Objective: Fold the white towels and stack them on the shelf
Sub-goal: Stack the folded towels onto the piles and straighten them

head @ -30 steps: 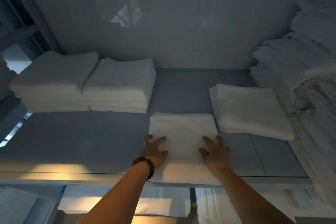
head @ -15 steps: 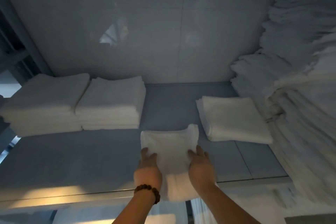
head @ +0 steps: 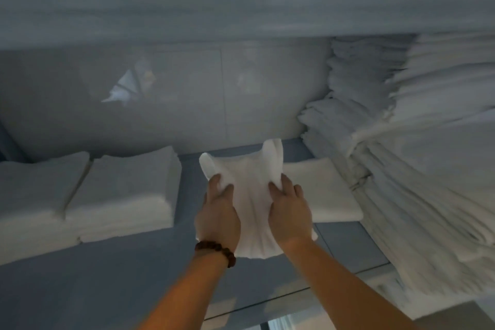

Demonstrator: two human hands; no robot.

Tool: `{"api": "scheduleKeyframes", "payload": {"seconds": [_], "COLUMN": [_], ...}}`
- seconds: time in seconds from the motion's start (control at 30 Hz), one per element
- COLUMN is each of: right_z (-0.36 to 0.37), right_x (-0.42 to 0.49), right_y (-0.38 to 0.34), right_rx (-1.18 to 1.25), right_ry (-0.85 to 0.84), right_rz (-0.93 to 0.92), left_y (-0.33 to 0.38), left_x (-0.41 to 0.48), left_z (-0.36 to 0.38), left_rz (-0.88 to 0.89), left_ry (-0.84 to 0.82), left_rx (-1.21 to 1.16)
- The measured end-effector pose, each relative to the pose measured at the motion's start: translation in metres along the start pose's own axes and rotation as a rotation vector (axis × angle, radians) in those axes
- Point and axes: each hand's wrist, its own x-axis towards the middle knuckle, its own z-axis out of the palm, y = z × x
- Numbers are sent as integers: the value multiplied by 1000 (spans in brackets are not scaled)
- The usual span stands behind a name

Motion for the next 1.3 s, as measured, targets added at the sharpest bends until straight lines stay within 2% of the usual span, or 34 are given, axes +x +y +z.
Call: {"api": "scheduleKeyframes", "payload": {"seconds": [0.17,0.3,0.5,0.63,0.77,0.87,0.97,1.1,1.3], "right_z": [-25,-34,-25,-5,29,49,55,67,77], "right_x": [45,80,122,139,133,123,130,140,132], "right_y": [59,115,187,222,242,253,267,273,275], "right_rx": [-6,-23,-14,27,-39,5,141,324,284], "right_ry": [73,79,-52,-112,-308,-323,-314,-493,-501], "right_rz": [16,9,4,29,-14,95,214,229,203], "left_y": [54,88,124,120,105,89,75,64,56], "left_x": [42,67,93,102,96,86,85,87,80], "left_z": [22,51,109,144,175,186,190,205,217], "left_rz": [75,70,74,36,-60,-186,-299,-294,-292], "left_ry": [20,20,-28,-88,-240,-283,-374,-539,-552], "left_rx": [2,-31,40,54,45,40,-86,-275,-327]}}
